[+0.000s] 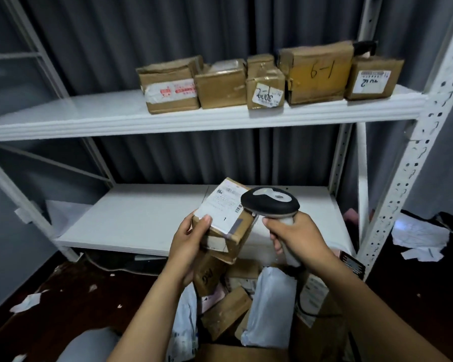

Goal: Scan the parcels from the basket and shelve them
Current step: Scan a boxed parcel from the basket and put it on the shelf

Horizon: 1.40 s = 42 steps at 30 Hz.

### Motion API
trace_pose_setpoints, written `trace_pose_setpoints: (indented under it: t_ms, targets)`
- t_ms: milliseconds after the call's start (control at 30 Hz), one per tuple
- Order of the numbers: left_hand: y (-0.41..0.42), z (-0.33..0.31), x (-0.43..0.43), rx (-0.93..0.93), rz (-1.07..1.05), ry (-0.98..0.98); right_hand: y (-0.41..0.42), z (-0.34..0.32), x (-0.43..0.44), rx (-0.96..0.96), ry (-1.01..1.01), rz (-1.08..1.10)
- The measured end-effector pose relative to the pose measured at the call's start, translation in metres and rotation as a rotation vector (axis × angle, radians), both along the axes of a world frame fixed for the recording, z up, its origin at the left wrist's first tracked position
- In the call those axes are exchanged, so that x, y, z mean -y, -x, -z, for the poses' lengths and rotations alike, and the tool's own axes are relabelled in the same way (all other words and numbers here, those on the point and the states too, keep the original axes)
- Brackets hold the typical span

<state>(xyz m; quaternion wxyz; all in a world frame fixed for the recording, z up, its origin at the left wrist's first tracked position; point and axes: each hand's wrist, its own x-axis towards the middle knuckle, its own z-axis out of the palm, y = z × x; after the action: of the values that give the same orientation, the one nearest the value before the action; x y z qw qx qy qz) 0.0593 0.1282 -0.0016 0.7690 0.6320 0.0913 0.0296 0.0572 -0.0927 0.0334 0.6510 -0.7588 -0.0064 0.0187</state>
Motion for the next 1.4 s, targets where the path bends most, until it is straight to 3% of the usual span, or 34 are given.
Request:
trace_pose_setpoints:
  t_ms: [267, 467, 900, 1100, 1267, 1400]
  targets:
    - [-0.018, -0.094, -0.031, 0.215, -0.188, 0.215, -0.021, -0.079, -0.048, 0.150, -0.042, 0.010]
    - [-0.056, -0.152, -0.055, 0.292, -0.359, 0.175, -0.039, -0.117, -0.067, 0.203, 0.057, 0.036]
    - [-0.129, -0.187, -0.067, 0.307, -0.408, 0.222, -0.070, -0.146, -0.082, 0.255, 0.107, 0.088]
    - [-0.145, -0.184, -0.059, 0.308, -0.441, 0.104, -0.078, -0.147, -0.088, 0.251, 0.117, 0.087]
    - [-0.147, -0.175, -0.062, 0.292, -0.485, -0.241, -0.085, -0.147, -0.091, 0.247, 0.126, 0.082]
    - [-0.140, -0.176, -0.066, 0.394, -0.518, -0.425, -0.092, -0.149, -0.090, 0.263, 0.156, 0.083]
